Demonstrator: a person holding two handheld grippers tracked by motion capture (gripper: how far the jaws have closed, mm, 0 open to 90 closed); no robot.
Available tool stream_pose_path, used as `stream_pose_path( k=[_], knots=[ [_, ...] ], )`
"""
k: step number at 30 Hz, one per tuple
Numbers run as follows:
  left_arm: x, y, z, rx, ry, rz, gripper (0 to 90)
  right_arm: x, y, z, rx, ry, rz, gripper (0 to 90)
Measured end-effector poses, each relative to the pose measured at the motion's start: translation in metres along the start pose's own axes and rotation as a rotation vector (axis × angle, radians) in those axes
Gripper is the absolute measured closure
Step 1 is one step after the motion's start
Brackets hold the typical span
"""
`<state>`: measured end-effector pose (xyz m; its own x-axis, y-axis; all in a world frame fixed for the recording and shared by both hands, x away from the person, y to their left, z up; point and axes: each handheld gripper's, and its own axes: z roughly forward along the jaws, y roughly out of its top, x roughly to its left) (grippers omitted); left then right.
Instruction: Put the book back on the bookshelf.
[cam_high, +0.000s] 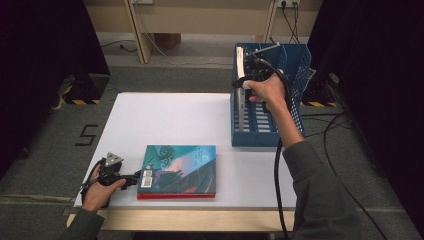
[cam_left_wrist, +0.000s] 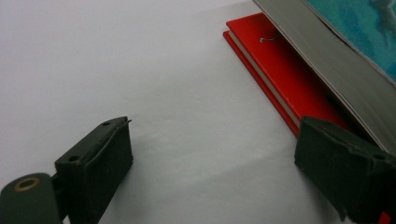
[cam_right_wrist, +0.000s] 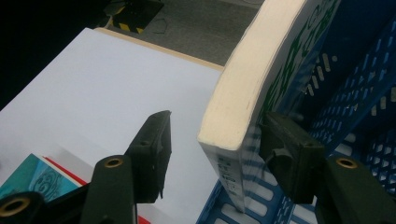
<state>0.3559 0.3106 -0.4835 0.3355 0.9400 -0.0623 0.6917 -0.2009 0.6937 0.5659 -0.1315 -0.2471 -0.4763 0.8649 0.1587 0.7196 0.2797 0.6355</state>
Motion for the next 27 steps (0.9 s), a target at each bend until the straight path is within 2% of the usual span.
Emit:
stream_pose_path(
  k=[8, 14, 16, 21, 24, 27],
  knots=[
    [0.0, 0.0, 0.0, 0.0, 0.0, -0.001, 9.9, -0.002, 0.0, -0.007, -0.011, -0.011, 0.0, 39.2],
    [0.0, 0.0, 0.0, 0.0, -0.001, -0.001, 9.9, -0.004, -0.002, -0.021, -0.062, -0.007, -0.008, 35.9],
    [0.0, 0.0, 0.0, -0.001, -0.001, -0.001, 9.9, -0.003, -0.006, -0.027, -0.068, -0.014, -0.026, 35.2],
    [0.0, 0.0, 0.0, -0.001, 0.0, -0.002, 9.9, -0.005, -0.018, -0.039, -0.098, -0.011, -0.033, 31.6],
    [0.0, 0.0, 0.0, -0.001, -0.001, 0.0, 9.9, -0.005, -0.028, -0.043, -0.101, -0.004, -0.021, 29.4],
    [0.0, 0.0, 0.0, -0.001, 0.0, -0.002, 9.9, -0.005, -0.042, -0.048, -0.12, 0.012, -0.044, 29.4]
  ],
)
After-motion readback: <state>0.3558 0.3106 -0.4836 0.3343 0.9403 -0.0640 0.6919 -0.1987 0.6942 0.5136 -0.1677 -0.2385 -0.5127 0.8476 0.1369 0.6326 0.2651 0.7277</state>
